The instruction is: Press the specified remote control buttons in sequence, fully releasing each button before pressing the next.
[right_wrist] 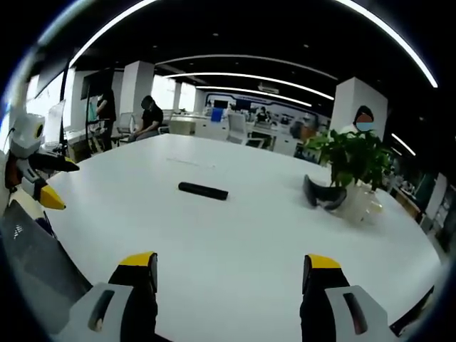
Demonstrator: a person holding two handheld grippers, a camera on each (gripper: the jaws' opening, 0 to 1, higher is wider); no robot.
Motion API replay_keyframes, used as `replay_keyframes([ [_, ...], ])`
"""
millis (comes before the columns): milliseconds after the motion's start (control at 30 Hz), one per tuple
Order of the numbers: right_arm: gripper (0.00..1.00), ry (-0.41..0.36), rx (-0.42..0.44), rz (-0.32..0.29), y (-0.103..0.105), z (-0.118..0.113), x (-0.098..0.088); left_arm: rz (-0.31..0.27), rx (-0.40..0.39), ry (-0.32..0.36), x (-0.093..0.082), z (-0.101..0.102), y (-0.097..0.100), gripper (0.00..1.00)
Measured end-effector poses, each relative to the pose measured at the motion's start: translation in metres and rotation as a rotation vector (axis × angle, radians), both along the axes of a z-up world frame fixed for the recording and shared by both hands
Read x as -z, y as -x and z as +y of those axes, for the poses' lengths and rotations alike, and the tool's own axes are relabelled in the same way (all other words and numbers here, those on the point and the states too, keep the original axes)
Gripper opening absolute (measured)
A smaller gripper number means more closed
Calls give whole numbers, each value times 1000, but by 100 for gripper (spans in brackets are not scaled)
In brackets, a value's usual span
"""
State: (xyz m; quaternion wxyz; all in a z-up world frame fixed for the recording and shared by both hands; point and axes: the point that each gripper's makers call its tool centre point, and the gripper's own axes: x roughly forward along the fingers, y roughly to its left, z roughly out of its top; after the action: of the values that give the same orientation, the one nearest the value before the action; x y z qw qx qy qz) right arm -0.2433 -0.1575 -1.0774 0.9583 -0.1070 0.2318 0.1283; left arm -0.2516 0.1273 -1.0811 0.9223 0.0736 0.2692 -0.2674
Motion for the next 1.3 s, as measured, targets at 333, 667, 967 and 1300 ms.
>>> replay_keyframes([
  [333, 83, 1, -11, 18, 0, 2, 3, 29, -49, 47, 15, 6, 4, 100],
  [667, 83, 2, -12, 16, 0, 1, 3, 66, -46, 41, 30, 0, 15, 100],
  [967, 83, 3, -10, 15, 0, 1, 3, 80, -30, 12, 39, -3, 16, 100],
  [1300, 83, 0, -2, 9, 0, 0, 2, 100, -15, -12, 46, -3, 19, 100],
])
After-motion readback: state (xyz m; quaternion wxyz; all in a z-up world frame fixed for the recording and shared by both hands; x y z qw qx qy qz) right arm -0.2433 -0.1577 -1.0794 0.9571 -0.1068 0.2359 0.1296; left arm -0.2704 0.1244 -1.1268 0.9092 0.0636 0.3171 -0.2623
